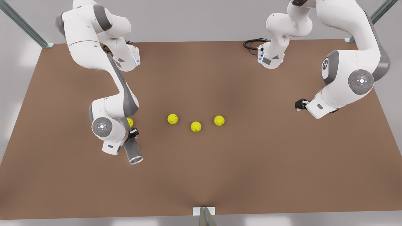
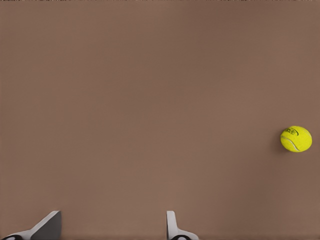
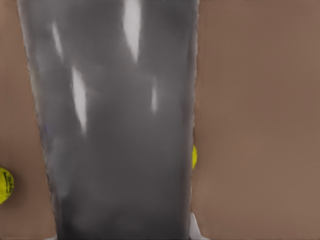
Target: Put the tennis tube upright
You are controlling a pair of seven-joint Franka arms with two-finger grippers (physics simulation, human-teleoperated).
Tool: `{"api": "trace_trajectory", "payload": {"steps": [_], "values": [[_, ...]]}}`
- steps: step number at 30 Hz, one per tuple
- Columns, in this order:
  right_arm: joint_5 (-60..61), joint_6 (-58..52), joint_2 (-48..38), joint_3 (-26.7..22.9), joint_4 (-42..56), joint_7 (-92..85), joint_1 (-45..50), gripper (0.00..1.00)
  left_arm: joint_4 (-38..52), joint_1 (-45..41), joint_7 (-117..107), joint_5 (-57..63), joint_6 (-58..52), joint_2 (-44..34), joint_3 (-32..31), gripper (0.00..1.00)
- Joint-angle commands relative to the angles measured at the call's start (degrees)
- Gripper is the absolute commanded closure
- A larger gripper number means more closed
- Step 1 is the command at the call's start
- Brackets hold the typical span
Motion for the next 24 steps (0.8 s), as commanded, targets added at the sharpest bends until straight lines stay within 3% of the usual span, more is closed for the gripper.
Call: {"api": "trace_trajectory", "payload": {"steps": [1,13,24], "values": [[-0.15,-0.88,0.09,0.0,0.0,-0.38,1.16,0.23,0.0,0.0,0.0,-0.01,0.0,0.0,0.0,0.0],[-2.61,0.34,5.27,0.0,5.45,-0.56,17.87,0.24,0.0,0.0,0.0,-0.01,0.0,0.0,0.0,0.0],[-8.15,11.41,10.55,-0.09,10.28,-31.58,20.51,0.23,0.0,0.0,0.0,-0.01,0.09,0.0,0.0,0.0]]}}
